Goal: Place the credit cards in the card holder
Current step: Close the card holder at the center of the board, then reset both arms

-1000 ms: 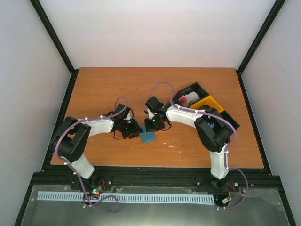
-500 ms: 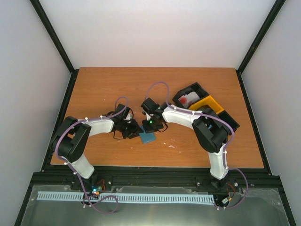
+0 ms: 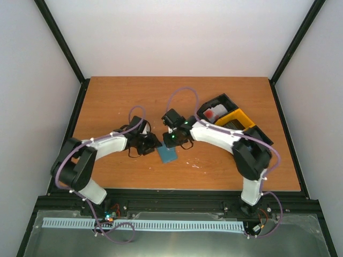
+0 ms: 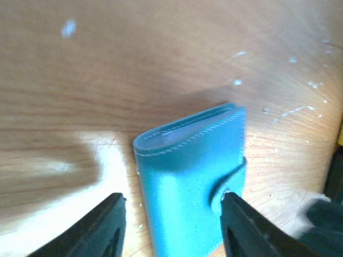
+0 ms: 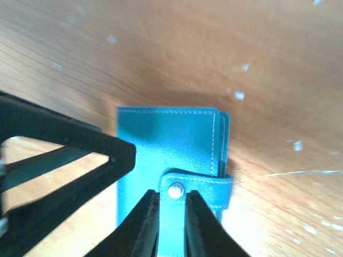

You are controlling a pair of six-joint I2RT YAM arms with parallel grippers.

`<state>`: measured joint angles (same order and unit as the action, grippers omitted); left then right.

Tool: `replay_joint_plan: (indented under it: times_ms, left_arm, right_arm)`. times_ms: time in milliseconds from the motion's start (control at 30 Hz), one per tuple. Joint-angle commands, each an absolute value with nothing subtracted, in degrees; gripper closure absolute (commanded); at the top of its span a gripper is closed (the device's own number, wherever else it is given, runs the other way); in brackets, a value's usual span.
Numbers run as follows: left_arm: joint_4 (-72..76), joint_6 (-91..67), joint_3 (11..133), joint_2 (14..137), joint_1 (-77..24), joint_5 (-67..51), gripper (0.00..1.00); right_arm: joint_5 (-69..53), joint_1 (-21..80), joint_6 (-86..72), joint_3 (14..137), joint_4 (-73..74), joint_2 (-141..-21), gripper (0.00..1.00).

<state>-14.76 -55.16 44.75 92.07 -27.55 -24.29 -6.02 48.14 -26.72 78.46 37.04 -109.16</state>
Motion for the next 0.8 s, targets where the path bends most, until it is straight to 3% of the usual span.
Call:
replay_joint_plan:
  times_ms: [0,100,333,500,767]
  left_arm:
    - [-19.0,-49.3,48.6,81.4,-27.9,-15.0,0.45]
    - [-21.0,-46.4,48.6,73.3,-27.9,-11.2,0.36]
    - [-30.8,-40.7,50.3,52.4,-27.7,0.3,0.01]
    - [-33.5,-36.1,51.7,39.7,-27.7,3.2,0.00]
    - [-36.1,-26.7,58.2,28.0,-27.6,14.1,0.00]
  right_arm:
    - [-0.2,45.8,-28.8,77.2,34.8,-94.5,0.81]
    - [6.1,44.3,-30.0,71.6,35.9,-85.2,0.72]
    - [22.4,43.1,-29.4,63.3,45.9,-61.9,0.42]
    - [28.4,42.9,-29.4,58.6,50.0,-47.4,0.27]
    - [36.5,42.9,-30.8,59.6,56.7,-33.7,0.00]
